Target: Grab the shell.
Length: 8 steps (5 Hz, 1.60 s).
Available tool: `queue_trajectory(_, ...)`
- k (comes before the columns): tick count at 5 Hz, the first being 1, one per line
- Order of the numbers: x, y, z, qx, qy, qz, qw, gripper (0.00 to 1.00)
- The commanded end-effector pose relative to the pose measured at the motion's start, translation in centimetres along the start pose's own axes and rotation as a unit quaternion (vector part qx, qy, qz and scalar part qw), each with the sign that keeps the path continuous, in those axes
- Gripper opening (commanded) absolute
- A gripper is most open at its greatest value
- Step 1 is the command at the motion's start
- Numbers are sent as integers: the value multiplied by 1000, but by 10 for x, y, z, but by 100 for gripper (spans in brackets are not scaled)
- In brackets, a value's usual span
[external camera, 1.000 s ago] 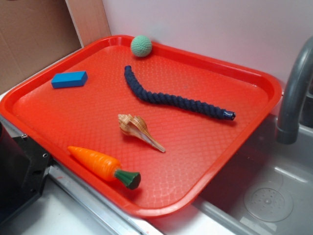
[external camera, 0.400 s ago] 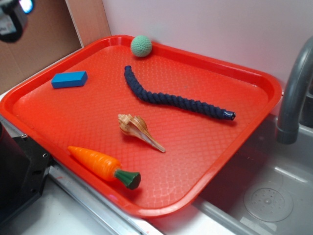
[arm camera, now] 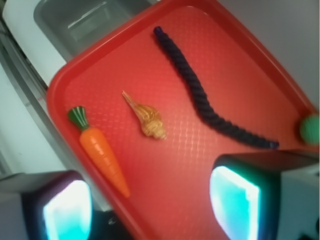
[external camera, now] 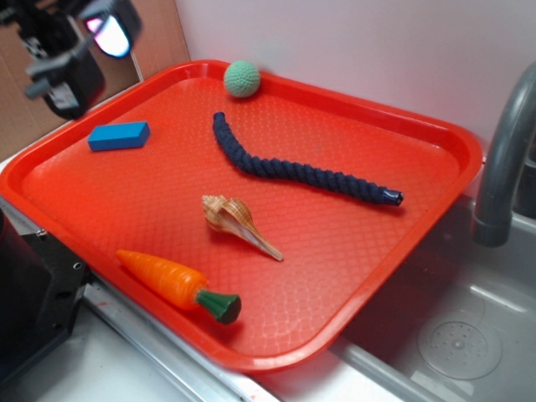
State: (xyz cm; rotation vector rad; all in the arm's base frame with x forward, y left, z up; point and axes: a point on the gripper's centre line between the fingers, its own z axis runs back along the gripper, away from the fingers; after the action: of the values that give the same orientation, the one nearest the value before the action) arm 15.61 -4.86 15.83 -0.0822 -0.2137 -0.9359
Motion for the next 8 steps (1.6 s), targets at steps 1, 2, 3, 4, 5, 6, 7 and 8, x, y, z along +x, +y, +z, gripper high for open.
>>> queue_trajectory(1,15,0,-46,-5,-12,-94,995,100)
queue_trajectory(2,17,0,-79,12,23,-110,994,100)
queue_trajectory(3,18,4,-109,21,42,-135,990,100)
queue_trajectory(4,17,1,-131,7,51,-163,985,100)
queue_trajectory(5,13,4,-142,3,60,-172,983,0)
queue_trajectory(6,10,8,-145,3,64,-168,984,0)
queue_trajectory(7,9,14,-144,-3,60,-157,986,0)
queue_trajectory(8,6,23,-125,8,65,-85,994,0)
